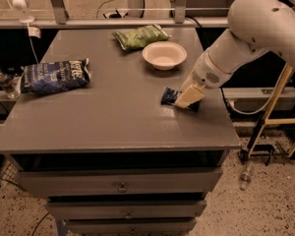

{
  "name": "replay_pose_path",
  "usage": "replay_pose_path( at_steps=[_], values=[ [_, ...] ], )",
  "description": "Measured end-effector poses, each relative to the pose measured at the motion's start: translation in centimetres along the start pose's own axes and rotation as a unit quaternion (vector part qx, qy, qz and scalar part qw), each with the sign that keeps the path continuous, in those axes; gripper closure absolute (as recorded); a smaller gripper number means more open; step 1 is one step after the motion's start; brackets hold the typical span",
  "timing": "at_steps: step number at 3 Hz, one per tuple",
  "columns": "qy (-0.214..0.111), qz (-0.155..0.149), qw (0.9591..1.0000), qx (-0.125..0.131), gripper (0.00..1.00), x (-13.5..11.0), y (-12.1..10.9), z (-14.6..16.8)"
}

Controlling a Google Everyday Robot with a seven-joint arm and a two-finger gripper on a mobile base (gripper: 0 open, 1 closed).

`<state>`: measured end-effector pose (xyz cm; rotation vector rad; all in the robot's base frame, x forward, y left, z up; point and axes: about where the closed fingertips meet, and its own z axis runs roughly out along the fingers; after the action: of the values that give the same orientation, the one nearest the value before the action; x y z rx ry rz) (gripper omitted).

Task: Move rxbar blueberry near blue chip bag

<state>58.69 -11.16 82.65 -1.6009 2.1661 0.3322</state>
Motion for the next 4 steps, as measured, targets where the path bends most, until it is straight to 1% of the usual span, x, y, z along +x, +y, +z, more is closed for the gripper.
replay_pose_path(
  at_steps=[1, 2, 3, 4],
  values=[
    [0.0, 0.0, 1.0, 0.0, 1.0, 0.0, 0.0, 0.0],
    [-0.02, -0.04, 0.9985, 0.033, 1.0, -2.6, -0.7, -3.7],
    [-0.028, -0.053, 0.9979, 0.026, 1.0, -3.5, -0.4, -3.0],
    [-0.044, -0.145, 0.9883, -0.008, 1.0, -9.4, 0.5, -1.1]
  ],
)
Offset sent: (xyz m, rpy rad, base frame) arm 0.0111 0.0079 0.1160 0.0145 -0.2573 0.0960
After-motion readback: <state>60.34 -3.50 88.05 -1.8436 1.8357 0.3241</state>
